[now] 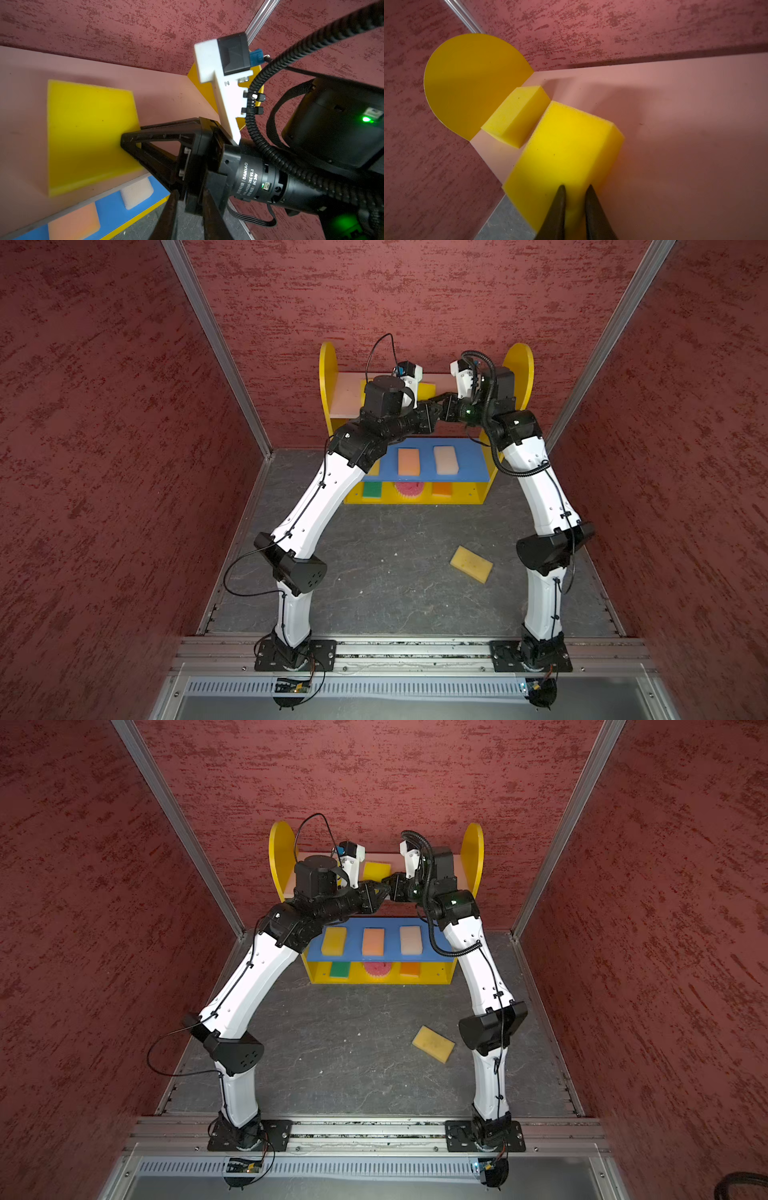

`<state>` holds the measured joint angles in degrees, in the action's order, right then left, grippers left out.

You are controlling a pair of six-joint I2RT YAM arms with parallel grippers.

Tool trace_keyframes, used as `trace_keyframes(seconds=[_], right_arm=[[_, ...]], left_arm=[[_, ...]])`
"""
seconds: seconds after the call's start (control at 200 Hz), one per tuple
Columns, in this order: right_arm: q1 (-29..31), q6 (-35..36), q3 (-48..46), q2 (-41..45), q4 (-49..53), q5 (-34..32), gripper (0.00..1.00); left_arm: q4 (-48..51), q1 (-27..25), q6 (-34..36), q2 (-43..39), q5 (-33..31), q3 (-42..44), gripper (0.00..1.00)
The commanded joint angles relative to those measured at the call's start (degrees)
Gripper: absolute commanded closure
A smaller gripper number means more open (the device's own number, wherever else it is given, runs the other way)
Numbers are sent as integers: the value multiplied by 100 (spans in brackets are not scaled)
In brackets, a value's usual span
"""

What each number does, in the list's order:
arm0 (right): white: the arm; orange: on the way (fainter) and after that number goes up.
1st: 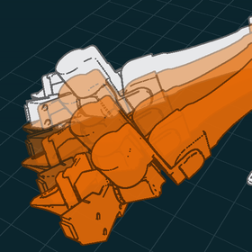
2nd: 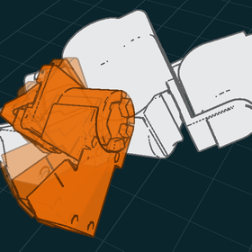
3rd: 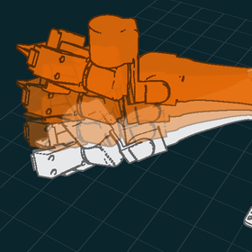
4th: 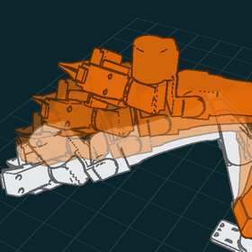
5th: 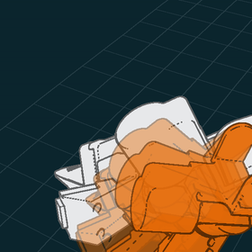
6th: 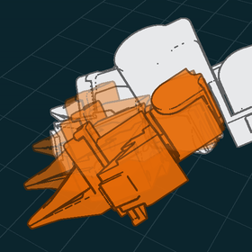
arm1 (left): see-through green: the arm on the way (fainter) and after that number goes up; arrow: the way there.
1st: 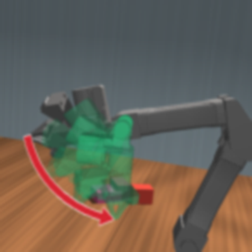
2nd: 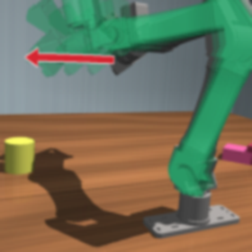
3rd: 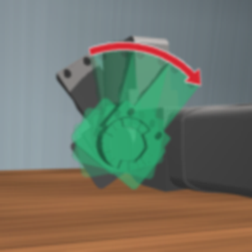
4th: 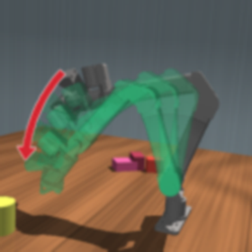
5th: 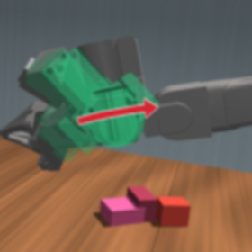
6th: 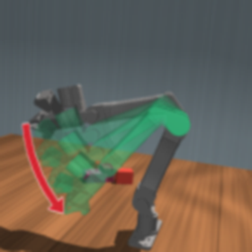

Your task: Place and organize the cleaning sponges onto the shelf

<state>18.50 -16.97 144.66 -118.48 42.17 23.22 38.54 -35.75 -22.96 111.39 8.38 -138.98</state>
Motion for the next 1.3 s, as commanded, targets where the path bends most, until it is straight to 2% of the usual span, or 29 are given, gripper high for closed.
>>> trace_keyframes(seconds=[0.0,0.085,0.391,0.636,0.786,0.852,0.902,0.992,1.157,1.292], right_arm=[[-31,159,-281,-11,130,-202,72],[-31,157,-384,26,48,-309,61],[-31,233,-440,163,-14,-683,47],[-22,142,-542,694,-107,-662,43],[29,-18,-1424,1355,-560,-530,43],[72,-93,-1949,1696,-911,-477,50],[108,-155,-2336,1937,-1169,-419,65],[174,-309,-2826,2217,-1500,-323,100],[427,-251,-2751,2109,-1350,-248,100],[577,-228,-2580,1884,-1253,-222,100]], left_arm=[[-84,113,-137,70,-111,-77,77],[-118,180,-165,52,-76,-83,77],[-198,325,-200,-26,-17,-76,76],[-228,525,-348,-125,84,-47,75],[-277,628,-356,-369,67,212,75],[-364,663,-358,-568,60,453,76],[-451,683,-345,-733,31,693,77],[-586,772,-361,-1067,-44,1162,79],[-854,1136,-639,-1637,-12,2019,89],[-958,1365,-754,-1912,84,2422,92]])
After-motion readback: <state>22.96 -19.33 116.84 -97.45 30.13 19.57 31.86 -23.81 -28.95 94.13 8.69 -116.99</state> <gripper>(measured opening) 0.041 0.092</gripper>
